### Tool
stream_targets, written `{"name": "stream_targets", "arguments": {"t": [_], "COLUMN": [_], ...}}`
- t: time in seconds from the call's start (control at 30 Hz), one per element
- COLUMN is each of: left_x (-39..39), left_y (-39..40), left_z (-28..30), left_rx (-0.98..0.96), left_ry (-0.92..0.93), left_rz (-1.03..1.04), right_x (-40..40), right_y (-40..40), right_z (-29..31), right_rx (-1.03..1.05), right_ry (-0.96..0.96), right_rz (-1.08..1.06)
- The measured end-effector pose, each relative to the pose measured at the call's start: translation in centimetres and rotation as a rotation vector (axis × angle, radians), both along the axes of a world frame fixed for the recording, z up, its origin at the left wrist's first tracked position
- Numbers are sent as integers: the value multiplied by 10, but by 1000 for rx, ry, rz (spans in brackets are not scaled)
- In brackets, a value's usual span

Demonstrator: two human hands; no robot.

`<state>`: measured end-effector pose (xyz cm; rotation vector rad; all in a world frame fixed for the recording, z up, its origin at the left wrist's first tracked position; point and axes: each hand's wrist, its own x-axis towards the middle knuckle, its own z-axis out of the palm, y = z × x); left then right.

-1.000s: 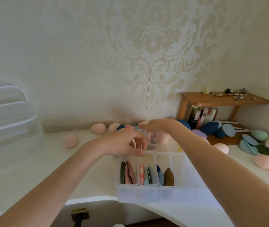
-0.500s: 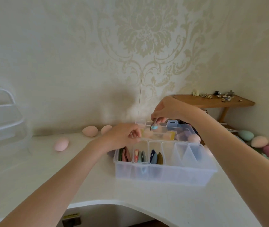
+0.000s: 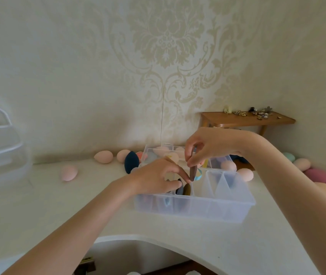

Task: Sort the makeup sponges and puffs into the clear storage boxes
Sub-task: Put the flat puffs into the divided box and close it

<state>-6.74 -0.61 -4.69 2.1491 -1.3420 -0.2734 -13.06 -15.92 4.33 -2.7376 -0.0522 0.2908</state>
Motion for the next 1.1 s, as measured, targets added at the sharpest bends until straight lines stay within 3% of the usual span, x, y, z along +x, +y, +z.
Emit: {"name": "stream_targets", "arguments": {"t": [0.37,0.67,0.9,1.1], "left_x": [-1,0,-2,-4], "left_y": [-2,-4,-3,-3], "left_z": [-1,-6,-4,-1], "left_rx": [78,39,21,-5], "left_ry": [-128,-105,-92,-96], "left_rz": [35,110,150,164], "right_x": [-2,-1,-3,-3], "right_y": [2,14,22,20], "right_z": [-4,-14,-31,-32], "right_rx": [32,-82,-153,-190], "right_ry": [20,102,-31,12], "right_rz": [7,56,10,85]}}
